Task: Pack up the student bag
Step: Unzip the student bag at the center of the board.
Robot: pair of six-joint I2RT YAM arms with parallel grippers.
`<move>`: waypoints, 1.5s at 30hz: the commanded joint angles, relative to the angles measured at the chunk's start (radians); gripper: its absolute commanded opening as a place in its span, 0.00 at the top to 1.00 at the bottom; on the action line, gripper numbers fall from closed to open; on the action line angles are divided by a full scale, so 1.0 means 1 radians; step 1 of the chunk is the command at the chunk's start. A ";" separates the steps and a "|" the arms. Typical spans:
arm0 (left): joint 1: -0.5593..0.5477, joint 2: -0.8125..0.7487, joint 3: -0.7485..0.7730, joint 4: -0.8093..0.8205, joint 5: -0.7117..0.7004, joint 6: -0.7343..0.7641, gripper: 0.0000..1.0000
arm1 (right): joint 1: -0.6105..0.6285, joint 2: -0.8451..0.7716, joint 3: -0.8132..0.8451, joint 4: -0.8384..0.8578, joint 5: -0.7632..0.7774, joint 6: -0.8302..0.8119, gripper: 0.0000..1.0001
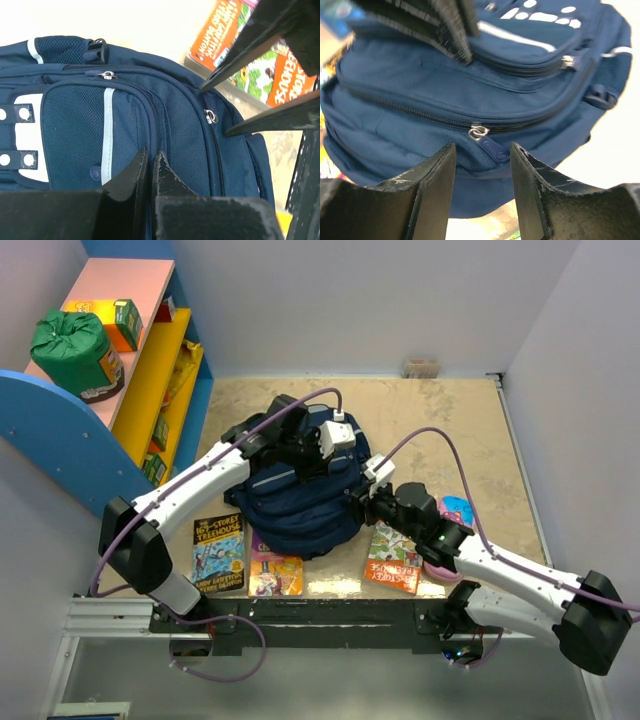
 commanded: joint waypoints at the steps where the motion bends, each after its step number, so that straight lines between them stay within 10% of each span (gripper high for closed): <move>1: -0.002 -0.083 0.021 0.008 0.083 0.076 1.00 | -0.002 0.029 0.053 0.042 -0.121 -0.107 0.49; 27: 0.015 -0.145 -0.008 -0.027 0.104 0.122 1.00 | -0.005 0.039 0.075 -0.024 -0.130 -0.024 1.00; 45: -0.014 0.016 0.044 0.193 0.032 -0.146 1.00 | 0.088 0.077 0.110 0.012 -0.104 0.051 1.00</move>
